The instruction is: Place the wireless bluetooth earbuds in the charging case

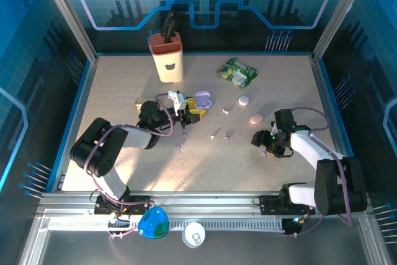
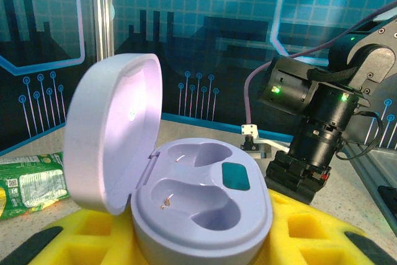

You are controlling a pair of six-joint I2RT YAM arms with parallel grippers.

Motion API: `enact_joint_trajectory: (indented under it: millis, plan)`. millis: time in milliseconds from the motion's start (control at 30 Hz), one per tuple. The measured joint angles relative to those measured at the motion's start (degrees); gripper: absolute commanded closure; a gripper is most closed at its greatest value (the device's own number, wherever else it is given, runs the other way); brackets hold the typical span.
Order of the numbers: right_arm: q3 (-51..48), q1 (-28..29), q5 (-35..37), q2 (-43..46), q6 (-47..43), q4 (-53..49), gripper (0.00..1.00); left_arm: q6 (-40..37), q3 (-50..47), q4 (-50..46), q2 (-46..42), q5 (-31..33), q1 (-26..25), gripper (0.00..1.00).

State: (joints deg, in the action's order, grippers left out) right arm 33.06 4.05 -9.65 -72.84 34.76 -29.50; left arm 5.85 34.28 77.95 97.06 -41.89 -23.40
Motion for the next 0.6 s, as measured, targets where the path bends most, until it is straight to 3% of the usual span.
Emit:
enact_joint_trajectory:
  millis: [600]
  plan:
    - [-0.39,2.6,0.79,5.35,2.93,-5.66,0.22,-0.26,0.0,-0.02,0.0,-0.61,0.5,0.66]
